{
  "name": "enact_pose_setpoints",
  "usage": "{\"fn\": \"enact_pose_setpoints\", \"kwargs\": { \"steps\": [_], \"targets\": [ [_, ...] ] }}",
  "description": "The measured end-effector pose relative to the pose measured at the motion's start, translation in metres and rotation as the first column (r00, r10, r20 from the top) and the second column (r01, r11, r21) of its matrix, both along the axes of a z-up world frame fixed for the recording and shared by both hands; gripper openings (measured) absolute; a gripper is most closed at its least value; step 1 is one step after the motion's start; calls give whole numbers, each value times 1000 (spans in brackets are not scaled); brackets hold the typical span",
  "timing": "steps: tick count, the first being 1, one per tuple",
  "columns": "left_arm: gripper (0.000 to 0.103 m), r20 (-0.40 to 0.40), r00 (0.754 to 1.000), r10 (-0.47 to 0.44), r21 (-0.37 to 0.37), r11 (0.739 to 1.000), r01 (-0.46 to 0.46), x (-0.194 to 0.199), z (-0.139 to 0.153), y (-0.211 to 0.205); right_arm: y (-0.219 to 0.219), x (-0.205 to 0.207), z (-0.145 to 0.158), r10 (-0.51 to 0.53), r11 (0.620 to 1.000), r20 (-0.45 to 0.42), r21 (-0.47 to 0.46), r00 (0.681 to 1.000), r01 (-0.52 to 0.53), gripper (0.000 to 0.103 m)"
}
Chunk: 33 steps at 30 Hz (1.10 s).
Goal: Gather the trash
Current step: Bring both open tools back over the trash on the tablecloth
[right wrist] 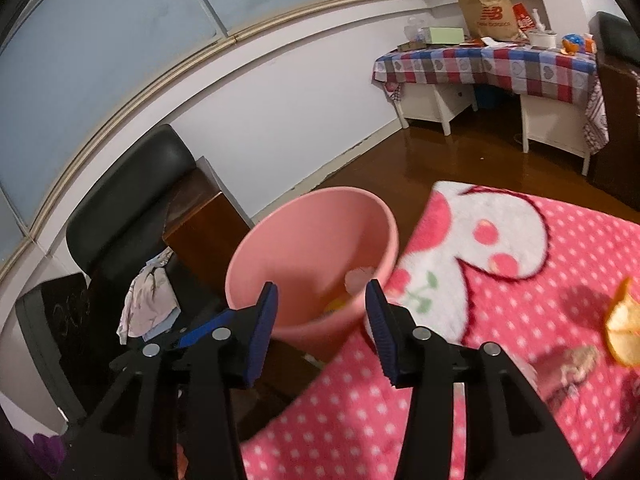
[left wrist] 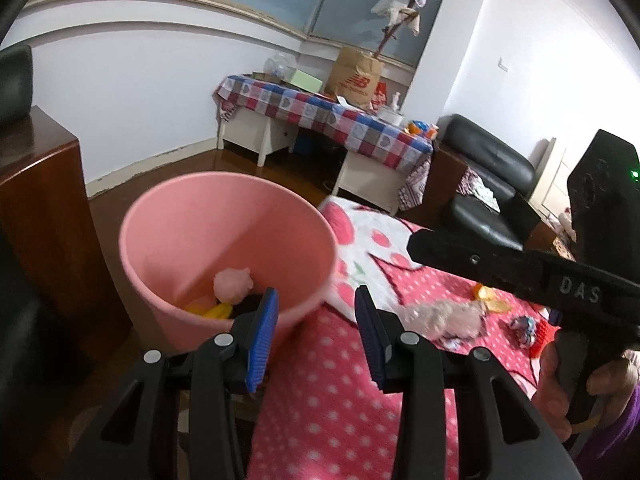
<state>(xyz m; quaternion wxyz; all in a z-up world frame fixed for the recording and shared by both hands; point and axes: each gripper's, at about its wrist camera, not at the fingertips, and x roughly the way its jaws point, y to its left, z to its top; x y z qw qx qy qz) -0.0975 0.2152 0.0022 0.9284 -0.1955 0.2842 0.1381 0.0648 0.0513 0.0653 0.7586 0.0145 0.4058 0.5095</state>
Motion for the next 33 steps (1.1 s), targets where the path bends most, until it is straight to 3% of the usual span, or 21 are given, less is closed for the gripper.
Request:
{"fn": "enact_pose_setpoints", "kwargs": {
  "steps": [16,22,33],
  "targets": [
    [39,-72,988,-136,-34,990,133,15,-20,-88,-105,-17,-21,-160,987,15,-33,987,160,46],
    [39,-100,977,-189,-2,982,190,21,-22,-115,-135,-16,-32,-215,975,20,-46,976,216,46],
    [39,-158,954,-254,8,966,259,31,-25,-134,-173,-5,-46,-291,956,-23,-35,956,290,46]
  ]
}}
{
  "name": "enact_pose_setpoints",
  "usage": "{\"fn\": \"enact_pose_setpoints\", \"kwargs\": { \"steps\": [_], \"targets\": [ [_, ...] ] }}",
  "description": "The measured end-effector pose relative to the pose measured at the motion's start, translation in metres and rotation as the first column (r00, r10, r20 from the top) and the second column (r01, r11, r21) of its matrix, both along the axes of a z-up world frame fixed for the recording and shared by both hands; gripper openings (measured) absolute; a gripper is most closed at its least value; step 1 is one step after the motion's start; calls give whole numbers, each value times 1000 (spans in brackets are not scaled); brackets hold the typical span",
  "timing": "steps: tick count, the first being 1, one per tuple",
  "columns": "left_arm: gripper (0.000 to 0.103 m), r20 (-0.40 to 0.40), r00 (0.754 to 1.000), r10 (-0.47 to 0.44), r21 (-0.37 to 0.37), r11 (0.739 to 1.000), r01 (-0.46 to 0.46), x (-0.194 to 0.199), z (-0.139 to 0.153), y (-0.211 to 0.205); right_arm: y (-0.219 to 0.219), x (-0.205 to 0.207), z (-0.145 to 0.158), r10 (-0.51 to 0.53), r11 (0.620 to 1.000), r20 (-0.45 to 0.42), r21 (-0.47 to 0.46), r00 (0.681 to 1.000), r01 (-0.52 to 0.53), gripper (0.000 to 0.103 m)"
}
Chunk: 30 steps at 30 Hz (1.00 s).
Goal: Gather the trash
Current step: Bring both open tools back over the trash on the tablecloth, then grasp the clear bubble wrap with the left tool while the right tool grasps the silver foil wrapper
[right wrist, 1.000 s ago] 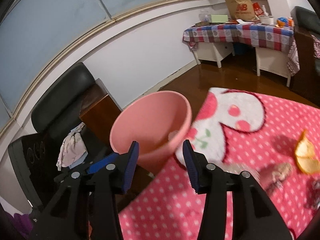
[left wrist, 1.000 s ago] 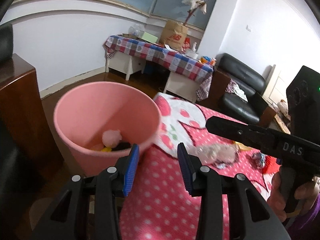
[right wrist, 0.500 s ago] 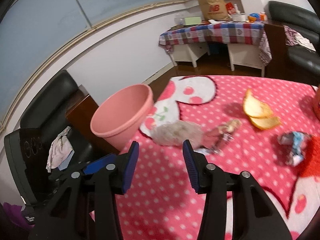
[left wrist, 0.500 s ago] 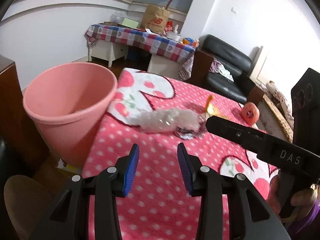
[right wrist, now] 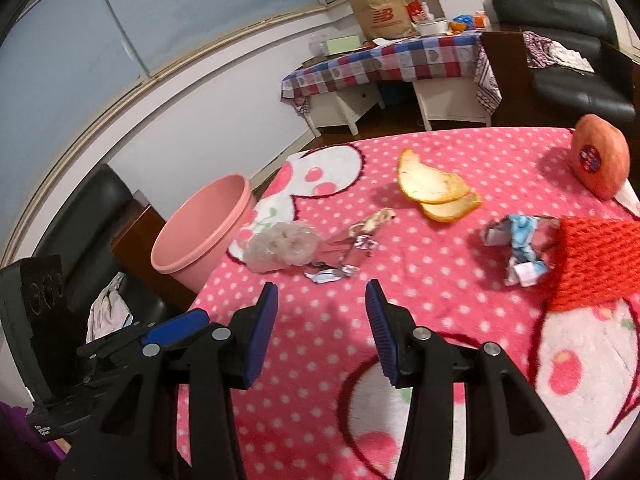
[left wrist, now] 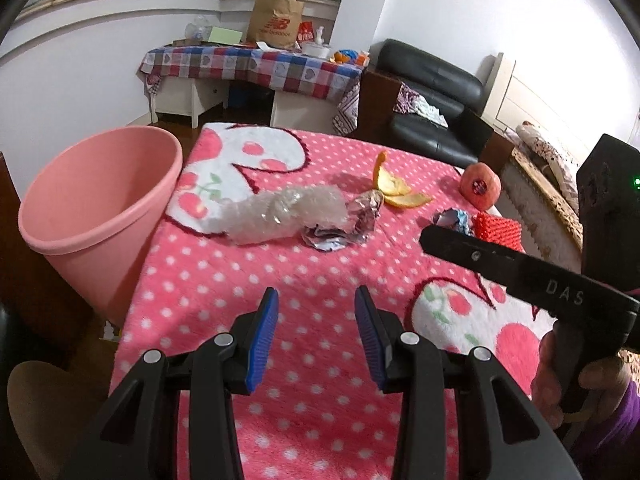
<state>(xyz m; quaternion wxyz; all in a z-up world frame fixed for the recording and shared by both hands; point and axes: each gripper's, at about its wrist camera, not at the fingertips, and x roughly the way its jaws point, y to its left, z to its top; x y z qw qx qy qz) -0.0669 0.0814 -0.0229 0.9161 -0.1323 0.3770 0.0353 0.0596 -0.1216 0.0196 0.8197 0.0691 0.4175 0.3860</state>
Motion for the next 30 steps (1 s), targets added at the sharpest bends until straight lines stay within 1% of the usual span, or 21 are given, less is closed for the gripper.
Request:
{"fn": "enact_pose_setpoints", "kwargs": {
  "steps": [14,16,18,24,25,28,30],
  "targets": [
    [39,-39,999,-31,37,999,32,11,-2,-13,-30,10,-12,-56,998,-36,21,998,57,46],
    [39,-45,999,-27,37,999,29,13,-2,-12,-33,11,-14,-65,998,-43,23,997,66,46],
    [44,-45,999,-22,34,999,24,13,-2,-10,-36,13,-16,-72,997,-51,25,996,73,46],
    [45,-49,999,16,30,999,-15,20,-2,2,-36,17,-25,-68,997,-76,28,995,70,46],
    [45,-46,999,19,39,999,-17,22,-1,4,-35,17,-26,-64,997,-79,28,995,67,46],
    [45,-18,1000,16,97,995,-14,31,6,7,-33,18,-31,-62,998,-91,25,994,65,46],
    [49,-14,1000,7,103,995,-5,39,10,9,-33,20,-34,-63,998,-101,23,993,66,46]
  ]
}}
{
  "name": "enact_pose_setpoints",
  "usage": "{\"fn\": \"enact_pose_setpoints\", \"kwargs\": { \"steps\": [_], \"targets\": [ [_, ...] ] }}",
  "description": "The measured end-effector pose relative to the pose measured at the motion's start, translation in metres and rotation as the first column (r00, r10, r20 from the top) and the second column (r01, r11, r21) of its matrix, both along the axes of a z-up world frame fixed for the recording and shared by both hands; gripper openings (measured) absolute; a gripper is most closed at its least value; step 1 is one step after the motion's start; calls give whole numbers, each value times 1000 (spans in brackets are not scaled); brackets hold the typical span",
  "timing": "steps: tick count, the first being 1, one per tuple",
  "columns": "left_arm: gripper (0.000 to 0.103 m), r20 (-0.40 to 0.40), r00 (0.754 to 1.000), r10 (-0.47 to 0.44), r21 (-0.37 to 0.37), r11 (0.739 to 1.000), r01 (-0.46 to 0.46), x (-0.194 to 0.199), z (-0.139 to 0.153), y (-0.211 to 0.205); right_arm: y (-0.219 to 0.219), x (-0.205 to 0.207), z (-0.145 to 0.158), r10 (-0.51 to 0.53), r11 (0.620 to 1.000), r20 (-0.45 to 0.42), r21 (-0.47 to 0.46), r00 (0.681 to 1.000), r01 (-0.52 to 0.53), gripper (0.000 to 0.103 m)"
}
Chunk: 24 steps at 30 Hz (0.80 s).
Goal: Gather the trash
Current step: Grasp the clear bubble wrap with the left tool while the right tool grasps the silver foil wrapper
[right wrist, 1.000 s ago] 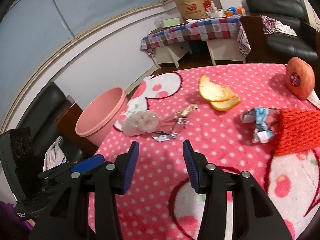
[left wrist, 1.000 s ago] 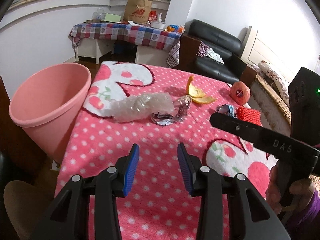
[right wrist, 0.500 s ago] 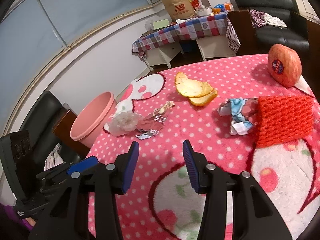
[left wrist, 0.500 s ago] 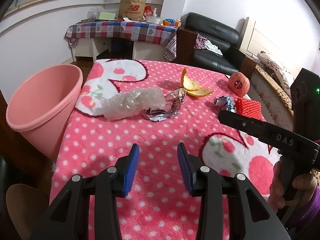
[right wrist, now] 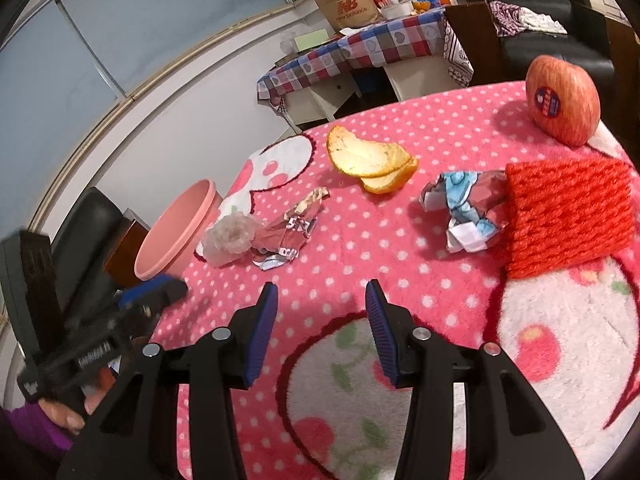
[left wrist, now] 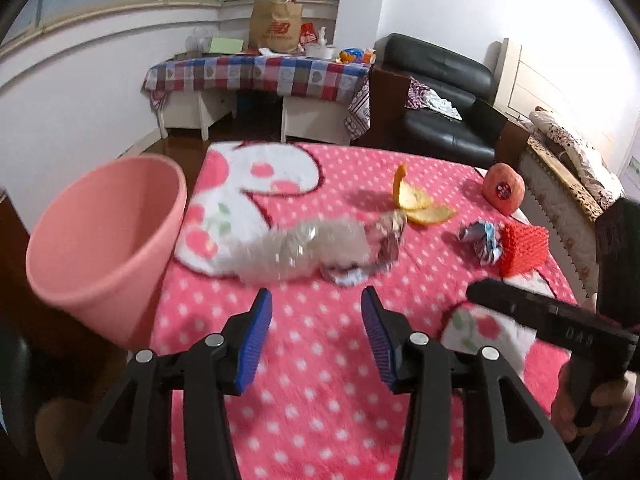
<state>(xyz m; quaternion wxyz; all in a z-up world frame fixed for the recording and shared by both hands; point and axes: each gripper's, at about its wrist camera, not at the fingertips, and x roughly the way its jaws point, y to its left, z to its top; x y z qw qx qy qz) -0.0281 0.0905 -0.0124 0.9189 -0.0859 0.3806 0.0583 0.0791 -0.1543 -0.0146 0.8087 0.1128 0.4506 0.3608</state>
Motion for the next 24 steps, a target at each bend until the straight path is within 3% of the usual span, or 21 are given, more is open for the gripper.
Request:
{"fn": "enact_pose_setpoints", "kwargs": {
  "steps": [4,7,10,15,19,24],
  "targets": [
    [52,16,1000,1,-58,998,0,20,10,10,0,2,-5,-3,1000,-15,1,1000,3,46],
    [57,23,999,-43,-27,999,44,36,12,13,2,3,-9,0,1000,-25,-1,1000,0,46],
    [60,4,988,-153,15,988,153,54,10,18,1,3,-11,4,1000,-28,4,1000,-4,46],
    [61,-84,952,-294,76,951,301,72,-2,28,-1,4,-13,-6,1000,-45,11,999,7,46],
    [61,-152,906,-396,131,900,415,77,-10,31,2,8,-16,-11,1000,-64,-4,998,11,46],
    [61,-170,860,-482,60,866,497,78,-20,34,6,17,-11,-10,1000,-79,3,997,11,46]
  ]
}}
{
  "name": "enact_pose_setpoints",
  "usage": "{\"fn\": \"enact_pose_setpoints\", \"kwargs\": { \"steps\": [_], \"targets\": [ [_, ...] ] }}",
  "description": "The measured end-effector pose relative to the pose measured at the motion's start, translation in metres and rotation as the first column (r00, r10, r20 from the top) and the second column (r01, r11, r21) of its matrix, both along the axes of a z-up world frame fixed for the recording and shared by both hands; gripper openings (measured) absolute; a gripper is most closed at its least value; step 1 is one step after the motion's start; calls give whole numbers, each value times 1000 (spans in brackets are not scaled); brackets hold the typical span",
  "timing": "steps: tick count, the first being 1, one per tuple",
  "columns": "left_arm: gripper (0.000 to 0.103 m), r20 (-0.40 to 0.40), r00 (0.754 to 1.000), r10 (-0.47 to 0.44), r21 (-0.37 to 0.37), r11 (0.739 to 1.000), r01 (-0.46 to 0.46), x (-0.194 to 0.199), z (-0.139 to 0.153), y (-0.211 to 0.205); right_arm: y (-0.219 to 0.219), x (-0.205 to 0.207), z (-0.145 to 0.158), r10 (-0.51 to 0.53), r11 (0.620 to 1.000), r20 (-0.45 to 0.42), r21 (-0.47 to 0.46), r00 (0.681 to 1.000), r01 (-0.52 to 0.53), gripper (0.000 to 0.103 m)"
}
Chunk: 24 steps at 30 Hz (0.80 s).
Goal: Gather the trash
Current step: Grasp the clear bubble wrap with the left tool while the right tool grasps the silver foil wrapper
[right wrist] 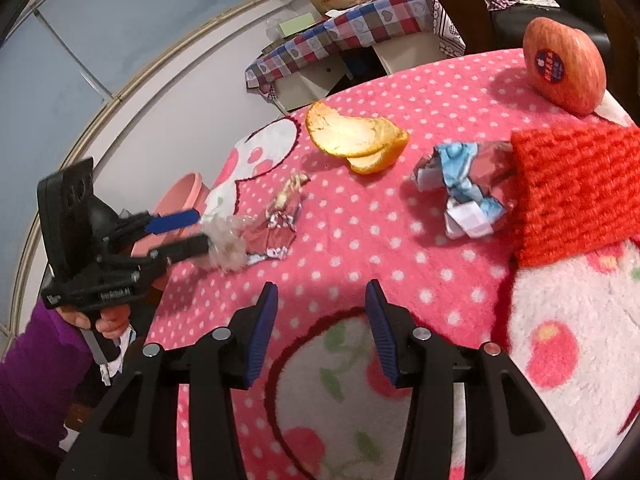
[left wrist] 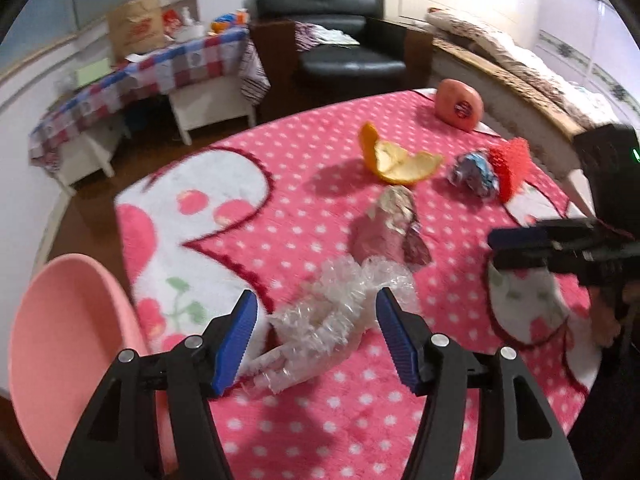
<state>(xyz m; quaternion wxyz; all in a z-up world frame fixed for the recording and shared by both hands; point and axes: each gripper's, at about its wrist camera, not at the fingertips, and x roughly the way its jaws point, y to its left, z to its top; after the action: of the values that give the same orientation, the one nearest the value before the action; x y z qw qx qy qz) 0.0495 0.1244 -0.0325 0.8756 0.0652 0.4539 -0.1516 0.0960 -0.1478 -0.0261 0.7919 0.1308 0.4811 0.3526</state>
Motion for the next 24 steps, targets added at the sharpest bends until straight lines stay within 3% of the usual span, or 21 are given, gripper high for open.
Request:
{"fn": "enact_pose_setpoints", "kwargs": {
  "steps": [8,17,24],
  "targets": [
    [60,-45,999,-20,-42,999,18,-16,-22,0,24,30,13,8,998,-36,58,999,-6,46],
    [54,20,994,107,-125,987,-104,-40,-18,7,73,47,-7,39,999,-120,28,992,-35,46],
    [52,66,984,164,-141,978,-153,-60,-6,2,83,39,-8,39,999,-73,32,997,-36,46]
  ]
}}
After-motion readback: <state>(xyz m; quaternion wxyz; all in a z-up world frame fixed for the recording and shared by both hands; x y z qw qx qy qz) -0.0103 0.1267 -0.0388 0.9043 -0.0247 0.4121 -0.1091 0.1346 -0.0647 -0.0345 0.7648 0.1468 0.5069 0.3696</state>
